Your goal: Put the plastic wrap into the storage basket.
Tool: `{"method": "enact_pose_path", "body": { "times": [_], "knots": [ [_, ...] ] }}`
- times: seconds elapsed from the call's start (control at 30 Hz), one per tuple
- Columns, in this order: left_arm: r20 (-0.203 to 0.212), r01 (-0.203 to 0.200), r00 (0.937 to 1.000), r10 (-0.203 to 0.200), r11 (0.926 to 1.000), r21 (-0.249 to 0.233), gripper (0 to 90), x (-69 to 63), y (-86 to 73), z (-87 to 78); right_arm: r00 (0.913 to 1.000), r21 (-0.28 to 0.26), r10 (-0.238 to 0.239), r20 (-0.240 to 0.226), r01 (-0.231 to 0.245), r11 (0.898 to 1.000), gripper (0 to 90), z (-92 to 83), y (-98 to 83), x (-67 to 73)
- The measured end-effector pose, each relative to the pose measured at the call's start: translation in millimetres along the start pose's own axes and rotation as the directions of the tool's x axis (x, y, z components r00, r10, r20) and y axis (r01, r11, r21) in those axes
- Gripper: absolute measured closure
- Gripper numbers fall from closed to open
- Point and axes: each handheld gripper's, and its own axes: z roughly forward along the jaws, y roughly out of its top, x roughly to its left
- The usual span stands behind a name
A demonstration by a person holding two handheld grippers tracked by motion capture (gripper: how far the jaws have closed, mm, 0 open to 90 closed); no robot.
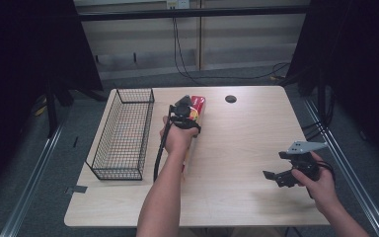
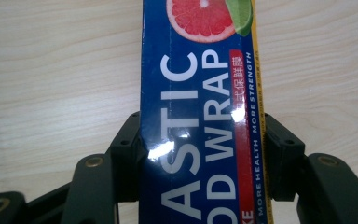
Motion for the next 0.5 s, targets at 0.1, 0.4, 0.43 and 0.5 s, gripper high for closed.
{"method": "enact_pose_path", "body": {
  "times": [0.1, 0.4, 0.43, 0.5],
  "knots": [
    [-0.001, 0.003, 1.0000, -0.003, 1.0000, 0.000, 43.5, 3.1, 0.2, -5.3, 1.0000, 0.002, 0.009, 0.003, -0.009, 1.000, 2.6, -0.4, 0.1, 0.8],
    [-0.009, 0.021, 0.9997, -0.021, 0.9998, 0.003, 43.5, 11.9, -0.4, -17.4, 1.0000, -0.003, -0.002, -0.003, 0.002, 1.000, 2.6, 0.4, 0.2, 0.8],
    [-0.009, 0.021, 0.9997, -0.021, 0.9998, 0.003, 43.5, 11.9, -0.4, -17.4, 1.0000, -0.002, -0.003, -0.005, 0.003, 1.000, 2.6, 0.3, 0.2, 0.6],
    [-0.007, 0.032, 0.9995, -0.032, 0.9995, 0.004, 43.5, 15.5, -0.6, -20.2, 1.0000, -0.003, -0.005, -0.004, 0.005, 1.000, 2.6, 0.5, 0.1, 0.5]
  ]
}}
